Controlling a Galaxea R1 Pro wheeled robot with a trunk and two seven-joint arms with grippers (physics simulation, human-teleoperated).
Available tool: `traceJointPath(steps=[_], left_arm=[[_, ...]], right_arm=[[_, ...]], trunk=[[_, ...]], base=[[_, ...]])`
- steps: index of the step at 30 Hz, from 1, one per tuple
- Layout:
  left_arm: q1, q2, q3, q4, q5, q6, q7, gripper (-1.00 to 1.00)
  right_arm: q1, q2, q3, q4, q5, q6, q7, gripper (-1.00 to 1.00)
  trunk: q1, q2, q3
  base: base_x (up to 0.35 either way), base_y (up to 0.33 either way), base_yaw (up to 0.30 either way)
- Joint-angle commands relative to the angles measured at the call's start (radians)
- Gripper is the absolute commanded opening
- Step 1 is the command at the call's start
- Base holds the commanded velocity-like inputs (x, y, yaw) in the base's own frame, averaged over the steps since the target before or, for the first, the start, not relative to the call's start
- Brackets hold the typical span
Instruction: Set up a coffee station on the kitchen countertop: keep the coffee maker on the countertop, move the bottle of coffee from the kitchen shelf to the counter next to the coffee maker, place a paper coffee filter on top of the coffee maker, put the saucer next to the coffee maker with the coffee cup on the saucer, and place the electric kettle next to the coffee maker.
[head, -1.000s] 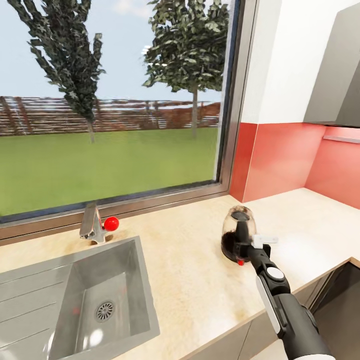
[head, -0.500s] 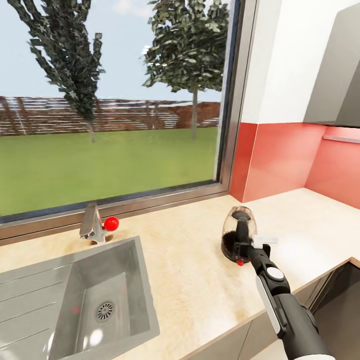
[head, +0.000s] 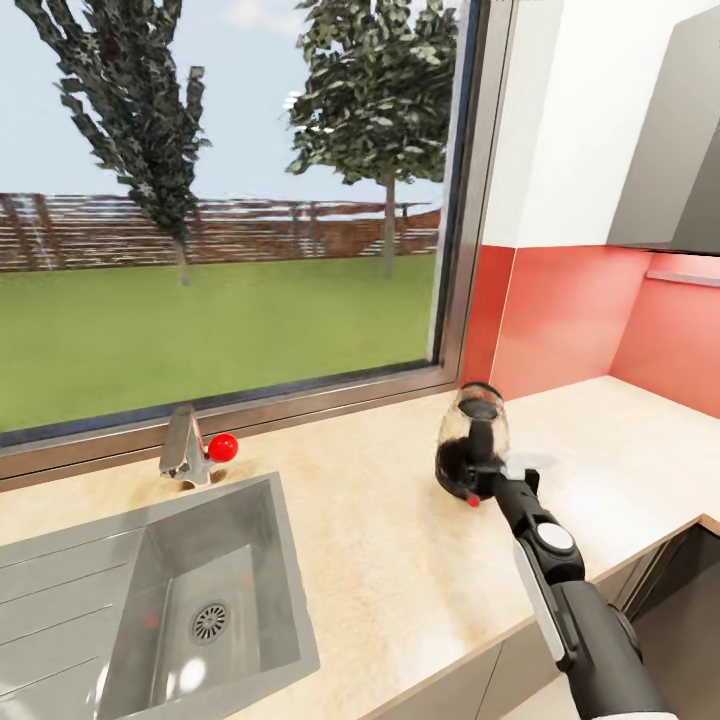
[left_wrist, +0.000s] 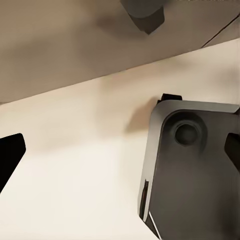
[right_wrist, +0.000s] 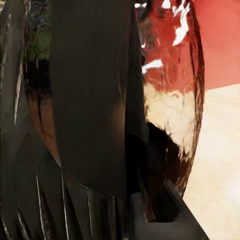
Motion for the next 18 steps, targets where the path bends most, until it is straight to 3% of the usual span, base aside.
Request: traceJointPath(steps=[1,2,5,6,8,9,13,18], left_arm=[[-0.001,0.0,0.007,0.002,-0.01,-0.004,0.003,1.0],[0.001,0.001,0.007,0.004,-0.01,-0.003,0.003,1.0],[0.002,0.0,0.007,0.011,-0.01,-0.003,0.003,1.0],[0.002,-0.001,0.007,0.013,-0.01,-0.003,0.003,1.0],[0.002,0.0,0.007,0.015,-0.01,-0.003,0.003,1.0],[0.002,0.001,0.008,0.015,-0.009,-0.003,0.004,1.0],[0.002,0.001,0.008,0.015,-0.008,-0.003,0.005,1.0],[0.002,0.001,0.009,0.014,-0.008,-0.003,0.005,1.0]], right_arm=[[-0.001,-0.001,0.014,-0.019,0.001,0.008,0.014,-1.0],[-0.001,-0.001,0.061,-0.037,0.002,0.01,0.068,-1.0],[-0.001,-0.001,0.128,-0.041,0.002,0.01,0.086,-1.0],[-0.001,-0.001,0.171,-0.044,0.002,0.01,0.089,-1.0],[-0.001,-0.001,0.21,-0.049,0.002,0.01,0.092,-1.0],[-0.001,-0.001,0.249,-0.053,0.002,0.01,0.095,-1.0],[-0.001,-0.001,0.31,-0.056,0.002,0.01,0.096,-1.0],[-0.001,-0.002,0.323,-0.056,0.002,0.01,0.096,-1.0]], trunk=[[0.001,-0.002,-0.002],[0.001,-0.002,-0.002],[0.001,-0.002,-0.002],[0.001,-0.002,-0.002],[0.001,-0.002,-0.002],[0.001,-0.002,-0.002],[0.001,-0.002,-0.002],[0.001,-0.002,-0.002]], base=[[0.0,0.0,0.0],[0.0,0.0,0.0],[0.0,0.0,0.0],[-0.067,0.005,0.0],[-0.166,0.077,0.0],[-0.245,0.172,0.0],[-0.249,0.211,0.0],[-0.136,0.276,0.0]])
